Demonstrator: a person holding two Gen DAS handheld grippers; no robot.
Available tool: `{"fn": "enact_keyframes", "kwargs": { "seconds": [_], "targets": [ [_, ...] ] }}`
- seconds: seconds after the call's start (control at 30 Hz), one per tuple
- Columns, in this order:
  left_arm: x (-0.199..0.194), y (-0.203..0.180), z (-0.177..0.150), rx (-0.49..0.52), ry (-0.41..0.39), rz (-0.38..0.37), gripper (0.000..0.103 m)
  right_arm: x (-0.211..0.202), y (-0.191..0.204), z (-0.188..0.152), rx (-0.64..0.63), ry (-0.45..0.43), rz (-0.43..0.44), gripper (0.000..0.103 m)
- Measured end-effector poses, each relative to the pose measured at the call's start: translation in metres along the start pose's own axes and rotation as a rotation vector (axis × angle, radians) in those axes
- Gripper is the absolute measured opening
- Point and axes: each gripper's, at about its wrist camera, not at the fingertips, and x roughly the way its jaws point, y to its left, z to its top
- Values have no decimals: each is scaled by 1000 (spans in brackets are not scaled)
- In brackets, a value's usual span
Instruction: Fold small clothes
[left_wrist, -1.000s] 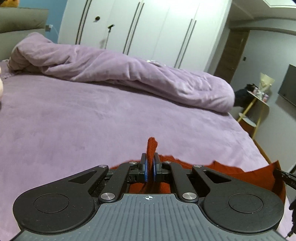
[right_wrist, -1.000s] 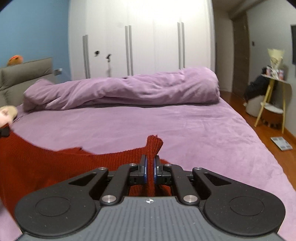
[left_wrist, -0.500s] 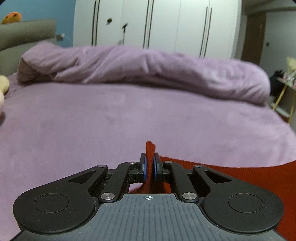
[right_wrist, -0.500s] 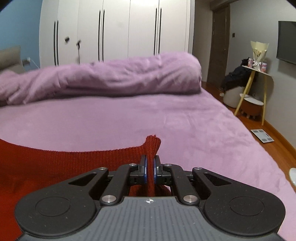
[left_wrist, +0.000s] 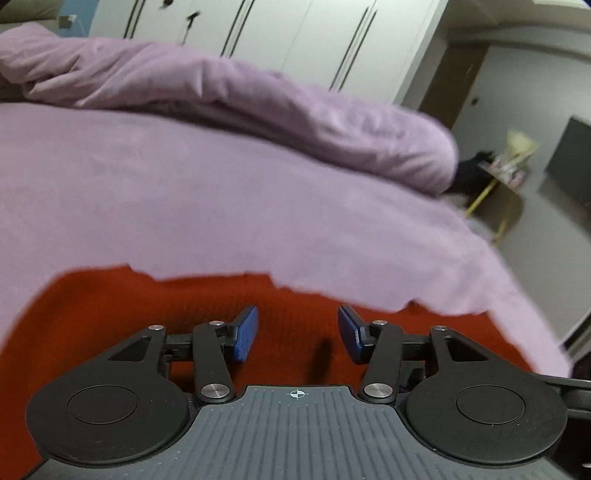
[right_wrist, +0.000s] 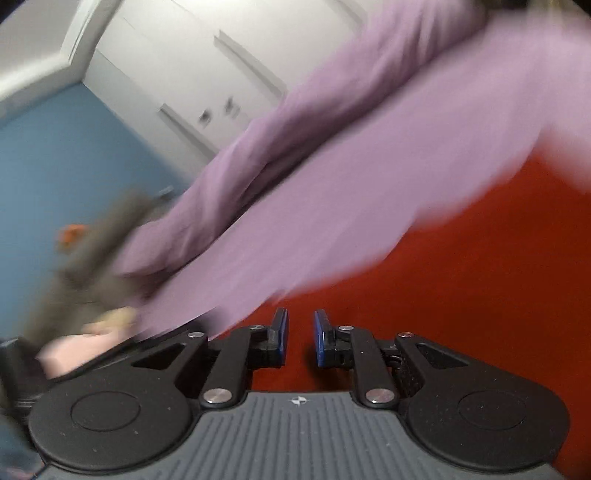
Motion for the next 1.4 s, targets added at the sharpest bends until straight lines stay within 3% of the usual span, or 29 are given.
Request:
{"fn": "enact_keyframes", "kwargs": {
  "seconds": [0.03, 0.1, 0.17, 0.23, 0.3, 0.43, 0.5, 0.57, 0.67, 0.77, 0.83, 0.9, 1.0, 1.07, 1.3, 1.33, 1.4],
  "targets": [
    [9, 1, -1, 21, 16, 34, 52, 5, -6, 1, -3, -1, -7, 5],
    [17, 6, -2, 82, 4, 110, 48, -1, -17, 12, -48, -36, -46, 3],
    [17, 23, 0, 85, -16, 151, 47, -19, -39, 33, -103, -103, -189, 3],
    [14, 51, 5, -12, -37, 132, 43, -49, -78, 54, -27, -163, -189, 0],
    [8, 74, 6, -89, -48, 97, 32, -79, -102, 64, 26, -274, -253, 0],
    [-11, 97, 1, -193, -42, 44, 32, -99, -127, 60, 182, -374, -267, 0],
    [-19, 89, 3, -185, -15, 45, 48, -96, -110, 58, 116, -351, -322, 3],
    [-31, 73, 4, -138, -18, 45, 61, -92, -90, 56, 35, -302, -309, 7],
    [-60, 60, -10, -45, -37, 59, 64, -96, -52, 32, -97, -215, -217, 12],
    [-68, 67, -27, -17, -16, 153, 62, -106, -43, 1, -141, -156, -142, 18],
    [-73, 78, -37, -20, -10, 208, 62, -112, -50, -15, -162, -157, -191, 11],
    [-82, 89, -39, -66, -25, 221, 62, -133, -66, -21, -122, -228, -222, 3],
    [-88, 98, -38, -120, 5, 275, 61, -158, -85, -17, -47, -334, -302, 0],
    [-94, 102, -38, -144, 21, 299, 62, -166, -91, -18, -12, -357, -344, 0],
    [-120, 103, -39, -158, 70, 349, 63, -155, -44, -15, -206, -285, -610, 0],
    [-122, 100, -37, -157, 65, 360, 63, -157, -38, -11, -215, -281, -614, 7],
    [-127, 94, -35, -158, 44, 366, 63, -156, -21, -19, -245, -275, -585, 13]
  ]
}}
